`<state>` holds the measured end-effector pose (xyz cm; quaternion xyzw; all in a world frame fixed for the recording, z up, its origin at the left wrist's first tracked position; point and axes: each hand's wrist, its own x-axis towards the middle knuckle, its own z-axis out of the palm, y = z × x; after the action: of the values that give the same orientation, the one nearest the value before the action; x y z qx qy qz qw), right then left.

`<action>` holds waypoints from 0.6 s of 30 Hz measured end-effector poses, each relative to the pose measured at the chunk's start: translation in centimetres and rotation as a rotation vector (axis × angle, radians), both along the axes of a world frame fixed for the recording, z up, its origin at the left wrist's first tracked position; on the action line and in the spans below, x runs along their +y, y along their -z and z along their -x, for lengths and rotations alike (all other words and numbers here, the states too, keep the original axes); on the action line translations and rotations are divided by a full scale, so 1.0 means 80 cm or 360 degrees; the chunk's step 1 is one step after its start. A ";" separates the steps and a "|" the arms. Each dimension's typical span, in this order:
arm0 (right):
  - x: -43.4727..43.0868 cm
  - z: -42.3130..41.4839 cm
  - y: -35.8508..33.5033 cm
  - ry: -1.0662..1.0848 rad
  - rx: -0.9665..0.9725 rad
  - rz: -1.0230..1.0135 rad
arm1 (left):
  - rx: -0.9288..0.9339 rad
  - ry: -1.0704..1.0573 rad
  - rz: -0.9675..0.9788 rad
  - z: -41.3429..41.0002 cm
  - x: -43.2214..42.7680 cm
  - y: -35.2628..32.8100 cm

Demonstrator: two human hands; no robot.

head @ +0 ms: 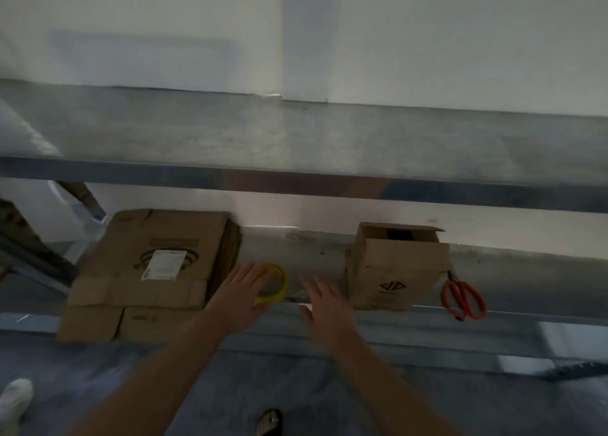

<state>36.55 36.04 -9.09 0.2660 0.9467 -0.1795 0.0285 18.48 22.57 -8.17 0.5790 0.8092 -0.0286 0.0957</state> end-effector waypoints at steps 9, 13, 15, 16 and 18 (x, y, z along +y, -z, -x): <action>0.008 0.049 0.045 0.0252 -0.0109 0.0028 | 0.0159 0.0433 -0.0048 0.020 0.006 0.036; 0.011 0.056 0.044 0.0311 -0.0139 0.0014 | 0.0053 0.0420 -0.0130 0.031 0.013 0.034; 0.012 0.058 0.043 0.0292 -0.0174 0.0034 | -0.0013 0.0384 -0.0047 0.038 0.014 0.039; 0.011 0.058 0.043 0.0267 -0.0189 0.0040 | -0.0077 0.0378 -0.0091 0.040 0.013 0.038; 0.009 0.056 0.040 0.0274 -0.0151 0.0073 | -0.0175 0.0382 -0.0240 0.045 0.012 0.030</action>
<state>32.07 36.79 -12.25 0.3538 0.9136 -0.1900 0.0638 14.90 23.50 -10.57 0.6778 0.7276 0.0528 0.0919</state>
